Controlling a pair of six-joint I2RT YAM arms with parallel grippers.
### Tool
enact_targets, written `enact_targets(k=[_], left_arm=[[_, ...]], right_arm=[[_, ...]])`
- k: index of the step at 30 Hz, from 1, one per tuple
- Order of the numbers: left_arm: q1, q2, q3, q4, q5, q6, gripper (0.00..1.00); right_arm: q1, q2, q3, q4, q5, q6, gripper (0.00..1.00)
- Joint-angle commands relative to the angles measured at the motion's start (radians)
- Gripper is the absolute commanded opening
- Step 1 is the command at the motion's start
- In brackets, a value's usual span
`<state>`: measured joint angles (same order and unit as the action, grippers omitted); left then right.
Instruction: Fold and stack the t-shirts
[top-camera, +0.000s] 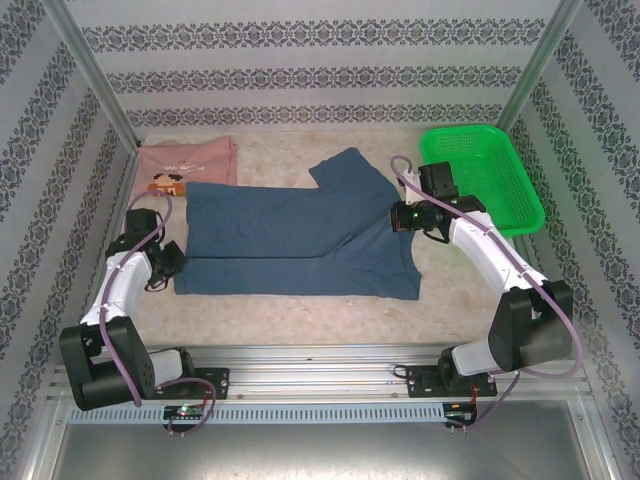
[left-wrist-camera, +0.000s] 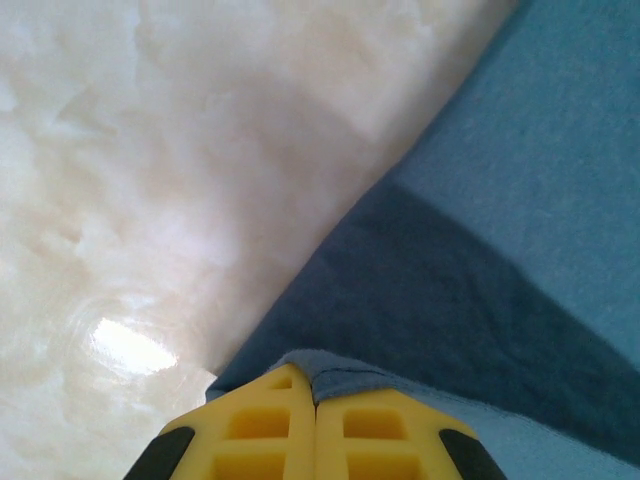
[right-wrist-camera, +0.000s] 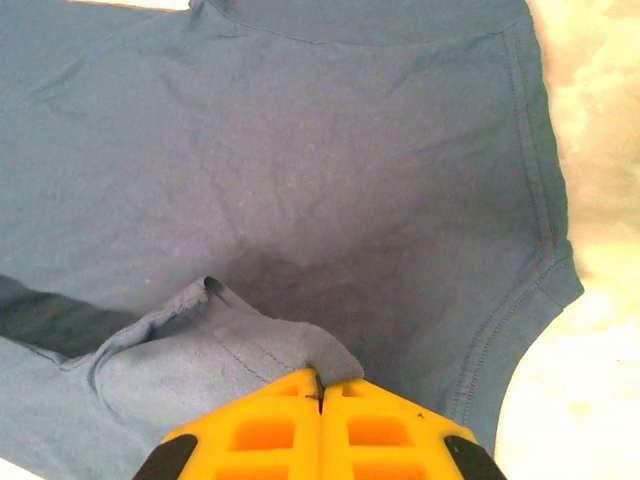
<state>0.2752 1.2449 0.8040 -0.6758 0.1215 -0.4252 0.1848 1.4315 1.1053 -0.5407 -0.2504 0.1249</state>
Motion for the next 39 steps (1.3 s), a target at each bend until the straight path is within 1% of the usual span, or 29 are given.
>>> enact_targets(k=[1,5,10,12,15,21,27,31,39], left_arm=[[0.019,0.031,0.062,-0.062,0.053,0.111,0.0],[0.021,0.035,0.106,-0.108,0.118,0.177,0.0],[0.024,-0.063,0.12,-0.114,0.176,0.214,0.0],[0.027,-0.081,0.13,-0.119,0.198,0.224,0.01],[0.031,-0.084,0.126,-0.11,0.226,0.244,0.02],[0.033,-0.075,0.102,-0.057,0.349,0.264,0.03],[0.033,-0.058,0.097,-0.047,0.457,0.303,0.04],[0.033,-0.069,0.089,-0.043,0.494,0.304,0.04],[0.035,-0.085,0.079,-0.037,0.52,0.288,0.05]], right_arm=[[-0.009,-0.015,0.033,0.01,0.007,-0.02,0.0],[-0.016,-0.021,0.037,0.008,0.008,-0.017,0.0],[-0.026,-0.045,0.057,-0.001,0.008,-0.014,0.0],[-0.031,-0.057,0.069,-0.005,0.008,-0.009,0.0],[-0.044,-0.072,0.076,-0.005,-0.001,0.004,0.0],[-0.054,-0.078,0.074,-0.021,0.006,0.002,0.0],[-0.068,-0.085,0.071,-0.032,0.013,0.003,0.0],[-0.07,-0.085,0.077,-0.038,0.016,0.007,0.0],[-0.073,-0.107,0.087,-0.042,0.005,0.021,0.0]])
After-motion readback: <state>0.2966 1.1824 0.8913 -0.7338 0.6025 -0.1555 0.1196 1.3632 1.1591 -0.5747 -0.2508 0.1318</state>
